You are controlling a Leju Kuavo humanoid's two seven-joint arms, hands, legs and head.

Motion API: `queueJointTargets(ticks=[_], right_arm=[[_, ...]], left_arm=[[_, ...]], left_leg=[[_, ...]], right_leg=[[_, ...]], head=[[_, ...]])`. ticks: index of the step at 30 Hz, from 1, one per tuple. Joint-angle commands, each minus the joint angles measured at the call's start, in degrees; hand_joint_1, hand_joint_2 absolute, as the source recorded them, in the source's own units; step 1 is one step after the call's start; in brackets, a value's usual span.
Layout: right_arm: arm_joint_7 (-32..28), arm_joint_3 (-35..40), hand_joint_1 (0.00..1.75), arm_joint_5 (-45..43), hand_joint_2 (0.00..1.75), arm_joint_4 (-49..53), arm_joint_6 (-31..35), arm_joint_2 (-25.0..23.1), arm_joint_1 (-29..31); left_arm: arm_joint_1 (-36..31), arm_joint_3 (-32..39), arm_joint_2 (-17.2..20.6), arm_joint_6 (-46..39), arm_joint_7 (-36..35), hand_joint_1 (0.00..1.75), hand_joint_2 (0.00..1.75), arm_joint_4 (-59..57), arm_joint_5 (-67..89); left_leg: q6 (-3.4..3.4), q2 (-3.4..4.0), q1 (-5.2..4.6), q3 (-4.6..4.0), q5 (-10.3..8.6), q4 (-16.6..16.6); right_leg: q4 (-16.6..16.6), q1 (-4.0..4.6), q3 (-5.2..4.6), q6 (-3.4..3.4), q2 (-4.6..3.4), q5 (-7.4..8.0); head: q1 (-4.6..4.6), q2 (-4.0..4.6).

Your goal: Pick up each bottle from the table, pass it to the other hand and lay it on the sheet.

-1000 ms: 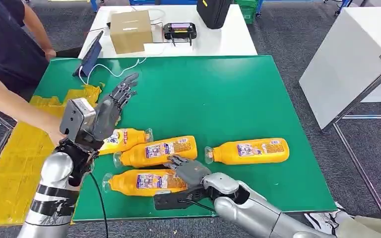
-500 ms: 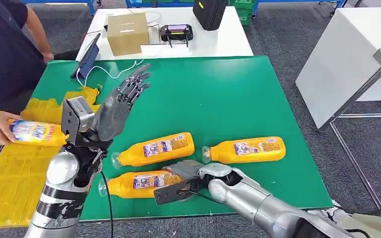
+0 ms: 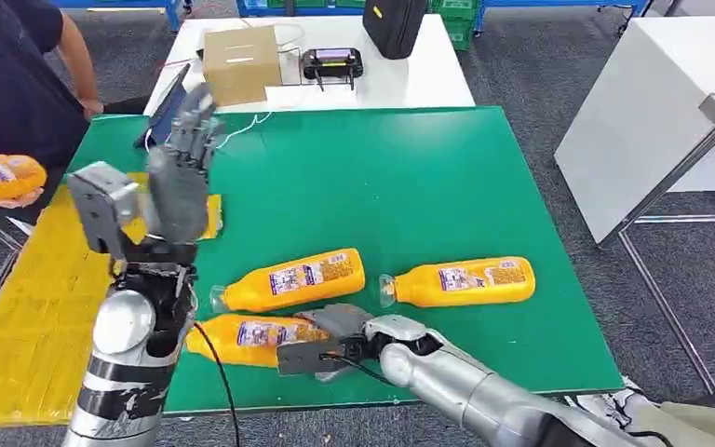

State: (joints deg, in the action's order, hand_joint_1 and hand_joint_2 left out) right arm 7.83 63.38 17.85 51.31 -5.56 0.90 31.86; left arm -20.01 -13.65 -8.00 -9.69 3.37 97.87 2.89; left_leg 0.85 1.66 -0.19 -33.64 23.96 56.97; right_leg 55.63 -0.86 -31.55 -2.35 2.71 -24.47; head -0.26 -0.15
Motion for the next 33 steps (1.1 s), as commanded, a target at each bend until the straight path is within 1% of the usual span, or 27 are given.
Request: queueJointTargets(ticks=[1,2,3,4,5,6,8,9,11,12,14,15,17,18,19,21,22,23,25,27,33], right_arm=[[-1.80,-11.35,1.75,-13.97,1.75,29.82,14.53,10.77,-16.83],[-3.22,-12.02,1.75,-15.95,1.75,31.56,15.45,11.16,-17.86],[-4.73,-12.15,1.75,-16.16,1.75,33.22,16.56,11.78,-18.50],[-6.32,-13.08,1.75,-16.70,1.75,35.84,17.98,11.87,-20.33],[-5.80,-13.74,1.75,-16.31,1.75,39.27,17.96,11.74,-21.90],[-4.91,-13.78,1.75,-15.46,1.75,41.81,17.94,11.83,-22.82],[-4.36,-13.75,1.75,-15.17,1.75,42.48,17.98,11.83,-23.00],[-4.36,-13.75,1.75,-15.17,1.75,42.48,17.98,11.83,-23.00],[-4.41,-13.96,1.75,-15.17,1.75,41.98,18.02,11.57,-22.81],[-5.12,-14.35,1.75,-15.03,1.75,41.79,18.18,11.34,-22.97],[-7.08,-15.71,1.75,-14.26,1.75,43.36,18.55,10.74,-24.27],[-7.51,-15.91,1.75,-13.91,1.75,44.32,18.77,10.56,-24.59],[-7.94,-16.30,1.75,-12.61,1.75,47.14,19.37,10.53,-25.45],[-7.85,-16.46,1.75,-11.60,1.75,48.14,19.60,10.53,-25.61],[-5.95,-19.66,1.75,-8.78,1.75,50.94,16.24,9.29,-28.05],[-4.73,-23.56,1.75,-6.50,1.75,53.33,12.47,8.14,-30.44],[-4.78,-24.98,1.75,-6.55,1.75,53.37,11.50,7.89,-31.32],[-5.46,-25.82,1.75,-6.09,1.75,53.08,10.90,7.73,-31.85],[-6.28,-26.51,1.75,-6.15,1.75,52.32,10.36,7.60,-32.32],[-6.28,-26.51,1.75,-6.15,1.75,52.32,10.36,7.60,-32.32],[-7.34,-28.47,1.75,-5.14,1.75,52.59,10.51,6.35,-33.42]], left_arm=[[5.24,11.49,4.21,-10.63,5.70,0.00,0.00,4.06,0.08],[5.48,11.80,5.05,-10.83,5.73,0.00,0.00,3.30,-0.09],[5.90,12.07,5.14,-10.81,6.07,0.00,0.00,2.97,-0.61],[6.97,12.46,3.43,-9.99,6.03,0.00,0.00,3.85,-0.39],[7.47,12.03,2.78,-9.32,5.47,0.00,0.00,4.59,-0.08],[8.01,11.59,2.35,-9.01,4.91,0.00,0.00,5.30,0.08],[8.05,11.41,2.25,-9.02,4.81,0.00,0.00,5.45,0.22],[8.05,11.41,2.25,-9.02,4.81,0.00,0.00,5.45,0.22],[7.80,11.27,2.18,-9.09,4.58,0.00,0.00,5.43,0.43],[7.78,11.13,2.32,-8.76,4.01,0.00,0.00,5.31,0.34],[8.24,10.34,2.70,-5.85,1.29,0.00,0.00,5.28,-1.91],[8.01,9.37,4.50,-4.63,0.37,0.00,1.75,4.63,-3.22],[9.08,8.46,3.67,-0.94,-1.21,0.00,1.75,4.85,-5.51],[9.48,6.82,4.70,2.67,-3.92,0.00,1.75,4.94,-8.08],[9.46,4.98,5.93,7.25,-6.70,0.00,1.75,4.54,-15.16],[10.26,2.04,7.32,12.66,-9.44,0.00,1.75,4.76,-20.63],[11.96,1.17,6.02,15.79,-11.30,0.00,1.75,5.86,-23.37],[13.37,-0.13,5.54,17.77,-12.41,0.00,1.75,7.03,-24.30],[15.18,-1.96,5.43,18.52,-12.86,0.00,1.75,8.52,-25.36],[15.18,-1.96,5.43,18.52,-12.86,0.00,1.75,8.52,-25.36],[16.78,-3.90,7.17,21.81,-13.87,0.00,1.75,10.29,-28.30]], left_leg=[[-0.05,-0.31,0.04,-0.11,-0.03,-0.03],[-0.08,-0.35,0.10,-0.12,0.01,-0.03],[-0.07,-0.35,0.05,-0.12,-0.01,-0.08],[-0.06,-0.33,0.00,-0.27,-0.01,-0.04],[-0.08,-0.33,0.04,-0.25,0.05,-0.03],[-0.07,-0.39,0.03,-0.39,0.04,0.00],[-0.05,-0.35,-0.03,-0.60,-0.01,0.03],[-0.07,-0.41,0.03,-0.59,0.07,0.11],[-0.04,-0.28,-0.03,-0.81,-0.02,0.02],[-0.07,-0.31,0.00,-0.75,0.03,0.05],[-0.06,-0.34,-0.02,-0.80,-0.01,0.05],[-0.05,-0.32,-0.02,-0.82,-0.02,0.03],[-0.07,-0.35,-0.01,-0.80,-0.02,0.03],[-0.05,-0.35,-0.06,-0.81,-0.03,0.01],[-0.07,-0.38,-0.01,-0.74,0.02,0.04],[-0.04,-0.36,-0.05,-0.84,-0.04,0.01],[-0.08,-0.50,0.01,-0.76,0.02,0.06],[-0.06,-0.49,-0.02,-0.76,-0.01,0.01],[-0.07,-0.40,0.00,-0.68,0.07,0.01],[-0.03,-0.31,-0.06,-0.81,0.01,-0.01],[-0.09,-0.32,-0.02,-0.77,0.04,0.01]], right_leg=[[-0.04,-0.01,0.00,0.03,0.10,-0.04],[-0.07,0.04,0.01,0.08,0.00,-0.07],[-0.07,0.00,0.03,0.06,0.08,-0.08],[0.00,-0.04,-0.12,0.05,0.10,-0.08],[-0.04,-0.01,-0.09,0.07,0.00,-0.11],[-0.01,-0.01,-0.20,0.06,0.10,-0.12],[0.03,-0.05,-0.44,0.02,0.17,-0.08],[0.06,0.00,-0.37,0.06,0.12,-0.15],[0.01,-0.03,-0.63,0.03,0.11,-0.04],[0.02,-0.02,-0.57,0.06,0.03,-0.08],[0.02,-0.02,-0.63,0.04,0.12,-0.06],[0.01,-0.02,-0.66,0.04,0.12,-0.04],[0.01,-0.02,-0.63,0.06,0.13,-0.06],[0.02,-0.06,-0.66,0.03,0.18,-0.05],[0.02,-0.02,-0.57,0.06,0.09,-0.09],[0.02,-0.05,-0.68,0.02,0.20,-0.06],[0.02,-0.01,-0.56,0.07,0.21,-0.14],[-0.01,-0.04,-0.58,0.04,0.24,-0.11],[-0.05,-0.02,-0.49,0.05,0.10,-0.13],[-0.03,-0.06,-0.62,0.02,0.12,-0.05],[-0.03,-0.04,-0.62,0.09,0.00,-0.07]], head=[[0.02,0.00],[-0.04,0.00],[0.00,0.00],[-0.02,0.00],[0.02,0.00],[-0.02,0.00],[0.00,0.00],[-0.02,0.00],[0.02,0.00],[0.00,0.00],[0.00,0.00],[0.00,0.00],[0.02,0.00],[0.00,0.00],[0.00,0.00],[0.02,0.00],[0.00,0.00],[0.00,0.00],[0.02,0.00],[0.02,0.00],[0.02,0.00]])
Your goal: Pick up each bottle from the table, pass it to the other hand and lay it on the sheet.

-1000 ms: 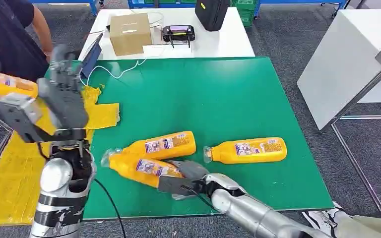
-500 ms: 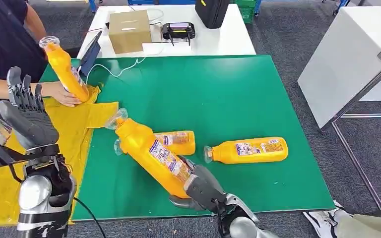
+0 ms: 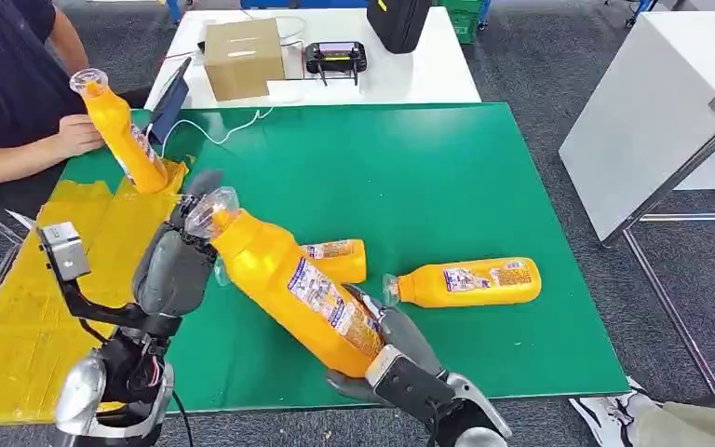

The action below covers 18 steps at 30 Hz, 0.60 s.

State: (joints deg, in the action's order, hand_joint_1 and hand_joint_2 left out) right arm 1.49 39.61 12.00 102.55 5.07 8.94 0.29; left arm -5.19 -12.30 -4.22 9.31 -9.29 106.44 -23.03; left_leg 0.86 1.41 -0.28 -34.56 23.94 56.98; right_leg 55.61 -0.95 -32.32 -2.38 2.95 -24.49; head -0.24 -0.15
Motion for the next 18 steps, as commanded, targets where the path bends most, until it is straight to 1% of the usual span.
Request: queueJointTargets(ticks=[1,5,9,12,15,16,18], right_arm=[[-1.02,-4.97,1.75,0.73,1.75,1.54,-0.03,-1.78,-1.94],[-0.99,-6.22,1.75,0.79,1.75,2.53,0.32,-2.26,-2.10],[-1.02,-6.48,1.75,0.77,1.75,2.42,0.45,-2.46,-1.74],[0.64,-5.26,1.75,1.57,1.75,0.70,-0.56,-2.36,0.85],[2.22,-2.45,1.75,2.43,1.75,-1.36,-2.46,-2.09,4.54],[2.73,-1.46,1.75,3.09,1.75,-1.84,-3.00,-1.94,5.57],[3.15,-0.81,1.75,3.65,1.75,-2.28,-3.31,-2.09,6.34]], left_arm=[[2.40,-5.48,3.52,3.18,-1.12,0.00,1.75,2.01,-2.76],[3.57,-5.82,4.01,4.12,-0.47,0.00,1.75,3.06,-2.78],[3.85,-5.90,4.16,4.47,-0.21,0.00,1.75,3.20,-2.88],[3.79,-6.53,4.42,5.44,0.09,0.00,1.75,3.20,-2.66],[3.24,-6.78,4.12,5.87,0.10,0.00,1.75,2.75,-3.14],[3.05,-6.79,4.11,5.93,-0.05,0.00,1.75,2.57,-3.71],[2.75,-6.82,4.11,6.00,-0.13,0.00,1.75,2.42,-3.95]], left_leg=[[-0.09,-0.11,0.07,0.16,0.06,0.00],[-0.06,-0.02,0.05,0.08,0.03,-0.01],[-0.08,-0.06,0.08,0.21,0.09,0.00],[-0.09,-0.02,0.08,0.21,0.08,-0.01],[-0.06,0.04,0.04,0.06,0.00,-0.01],[-0.09,0.09,0.07,0.16,0.05,0.00],[-0.06,0.09,0.05,0.09,0.01,-0.02]], right_leg=[[-0.02,0.04,0.18,0.12,-0.20,-0.07],[-0.01,0.03,0.08,0.06,-0.18,-0.02],[-0.02,0.04,0.22,0.10,-0.27,-0.09],[-0.03,0.04,0.22,0.11,-0.30,-0.06],[0.00,0.02,0.06,0.06,-0.22,0.01],[0.00,0.04,0.14,0.11,-0.38,0.00],[-0.01,0.03,0.08,0.07,-0.28,0.03]], head=[[-0.02,0.00],[0.00,0.00],[-0.02,0.00],[0.00,0.00],[-0.02,0.00],[0.00,0.00],[-0.02,0.00]])
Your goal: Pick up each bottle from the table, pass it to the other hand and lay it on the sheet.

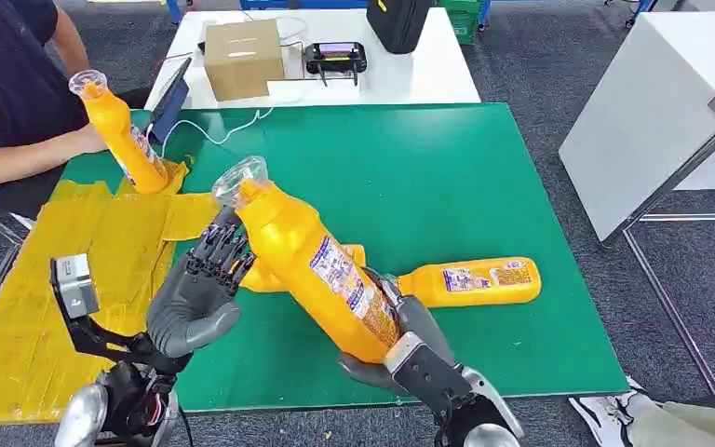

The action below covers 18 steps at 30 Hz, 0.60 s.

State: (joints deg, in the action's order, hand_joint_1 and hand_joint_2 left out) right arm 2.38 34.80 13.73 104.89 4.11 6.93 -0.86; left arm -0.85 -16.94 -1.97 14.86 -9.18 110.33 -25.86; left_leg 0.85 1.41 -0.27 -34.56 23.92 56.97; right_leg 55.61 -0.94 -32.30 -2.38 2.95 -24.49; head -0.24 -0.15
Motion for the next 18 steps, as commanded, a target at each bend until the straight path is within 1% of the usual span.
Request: queueJointTargets(ticks=[1,3,5,8,9,10,13,15,16,18], right_arm=[[2.25,4.00,1.75,1.92,1.75,-4.62,-2.34,-0.08,7.50],[2.25,4.00,1.75,1.92,1.75,-4.62,-2.34,-0.08,7.50],[2.42,4.27,1.75,2.20,1.75,-4.75,-2.44,0.07,7.69],[4.83,8.15,1.75,6.92,1.75,-7.36,-3.15,0.42,12.15],[5.75,9.51,1.75,8.47,1.75,-8.63,-2.95,0.10,14.01],[7.18,11.34,1.75,11.92,1.75,-10.49,-2.06,-0.43,16.66],[9.68,14.46,1.75,17.81,1.75,-15.43,-0.58,-2.14,21.82],[10.64,16.29,1.75,19.45,1.75,-18.72,-0.37,-3.43,24.37],[10.91,17.03,1.75,20.63,1.75,-19.53,0.13,-3.74,25.14],[12.50,20.18,1.75,22.77,1.75,-22.14,0.90,-4.57,27.66]], left_arm=[[-1.58,-2.18,1.86,0.45,-0.24,0.00,1.75,-1.48,-1.13],[-1.58,-2.18,1.86,0.45,-0.24,0.00,1.75,-1.48,-1.13],[-1.65,-2.14,1.84,0.44,-0.27,0.00,1.75,-1.54,-1.28],[-2.65,-2.81,1.91,1.17,-1.00,0.00,1.75,-1.90,-3.47],[-3.10,-3.13,1.75,1.16,-1.79,0.00,1.75,-2.26,-5.22],[-3.94,-3.84,1.80,1.19,-2.24,0.00,1.75,-2.78,-6.03],[-5.92,-5.57,1.23,0.22,-2.97,0.00,1.75,-4.31,-7.85],[-6.96,-6.85,0.88,-0.48,-2.88,0.00,1.75,-5.11,-8.24],[-7.33,-7.24,0.83,-0.88,-2.84,0.00,1.75,-5.38,-8.06],[-8.30,-8.20,0.73,-1.73,-2.60,0.00,1.75,-6.18,-7.07]], left_leg=[[-0.08,0.07,0.08,0.18,0.05,-0.01],[-0.05,0.00,0.03,0.10,0.00,-0.03],[-0.06,-0.01,0.06,0.16,0.03,-0.02],[-0.06,0.07,0.05,0.19,0.06,-0.02],[-0.08,0.07,0.09,0.23,0.09,0.02],[-0.07,0.13,0.06,0.18,0.06,0.01],[-0.08,0.13,0.07,0.17,0.02,0.01],[-0.05,0.07,0.05,0.11,-0.02,-0.02],[-0.09,0.10,0.10,0.19,-0.01,0.00],[-0.05,0.04,0.07,0.22,-0.04,-0.02]], right_leg=[[-0.04,0.05,0.14,0.11,-0.35,0.01],[-0.03,0.02,0.07,0.06,-0.16,0.00],[-0.05,0.04,0.14,0.08,-0.21,-0.02],[-0.03,0.02,0.15,0.08,-0.31,-0.01],[-0.03,0.06,0.21,0.11,-0.40,-0.03],[-0.01,0.03,0.14,0.10,-0.41,0.00],[0.00,0.04,0.11,0.11,-0.42,0.04],[-0.03,0.03,0.06,0.07,-0.22,0.05],[-0.04,0.07,0.14,0.12,-0.38,0.06],[-0.02,0.04,0.17,0.12,-0.36,0.03]], head=[[0.00,0.00],[0.00,-0.02],[-0.02,0.00],[0.00,0.00],[-0.02,0.00],[-0.02,0.00],[-0.02,0.00],[-0.02,0.00],[0.00,0.00],[0.00,0.00]])
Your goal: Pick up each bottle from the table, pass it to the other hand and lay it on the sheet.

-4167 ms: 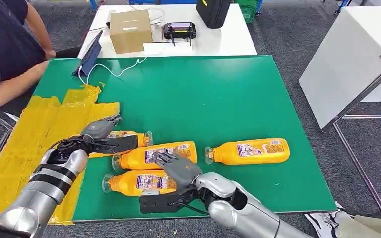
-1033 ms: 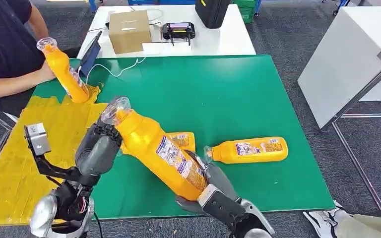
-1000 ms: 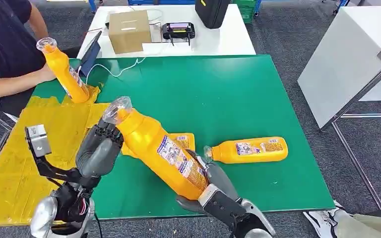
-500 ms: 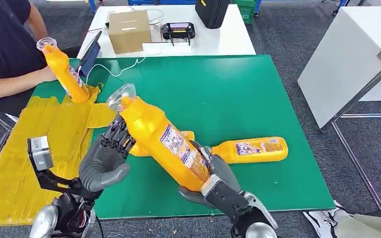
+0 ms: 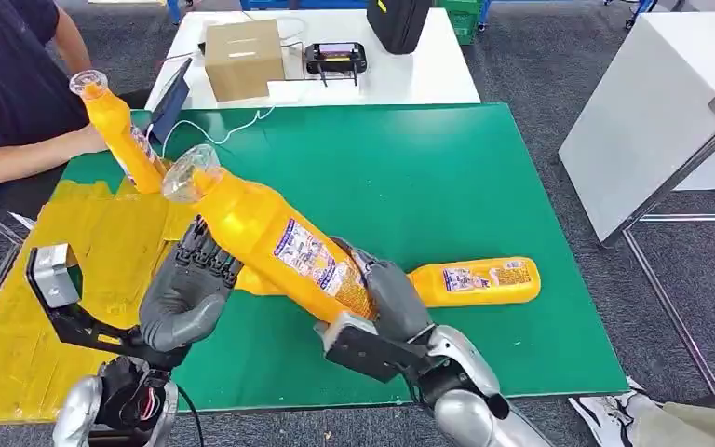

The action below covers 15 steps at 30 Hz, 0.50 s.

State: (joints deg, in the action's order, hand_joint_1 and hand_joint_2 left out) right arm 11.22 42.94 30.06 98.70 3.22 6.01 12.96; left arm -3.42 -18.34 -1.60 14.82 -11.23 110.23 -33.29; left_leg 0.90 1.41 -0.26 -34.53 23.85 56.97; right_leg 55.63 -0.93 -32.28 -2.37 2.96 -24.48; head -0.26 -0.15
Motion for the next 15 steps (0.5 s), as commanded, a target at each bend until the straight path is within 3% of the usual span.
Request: queueJointTargets(ticks=[1,6,15], right_arm=[[4.01,12.53,1.75,6.51,1.75,-16.72,2.18,-4.32,14.10],[5.83,20.51,1.75,5.42,1.75,-19.79,2.77,-4.37,18.76],[5.74,23.95,1.75,2.82,1.75,-17.47,2.04,-2.46,19.41]], left_arm=[[-5.89,-6.99,0.31,-1.81,-0.46,0.00,1.75,-6.37,0.51],[-7.63,-8.04,-0.47,-3.25,0.29,0.00,1.75,-7.63,4.58],[-7.56,-7.19,-0.56,-5.17,2.66,0.00,1.75,-7.20,11.68]], left_leg=[[-0.09,0.15,0.08,0.18,0.04,-0.01],[-0.07,0.02,0.02,0.09,-0.01,-0.01],[-0.12,-0.14,0.08,0.14,0.04,0.04]], right_leg=[[-0.04,0.06,0.12,0.11,-0.45,0.05],[0.01,0.00,0.07,0.01,-0.19,0.02],[-0.01,0.04,0.18,0.06,-0.22,-0.04]], head=[[0.02,0.00],[0.00,0.00],[0.00,0.00]])
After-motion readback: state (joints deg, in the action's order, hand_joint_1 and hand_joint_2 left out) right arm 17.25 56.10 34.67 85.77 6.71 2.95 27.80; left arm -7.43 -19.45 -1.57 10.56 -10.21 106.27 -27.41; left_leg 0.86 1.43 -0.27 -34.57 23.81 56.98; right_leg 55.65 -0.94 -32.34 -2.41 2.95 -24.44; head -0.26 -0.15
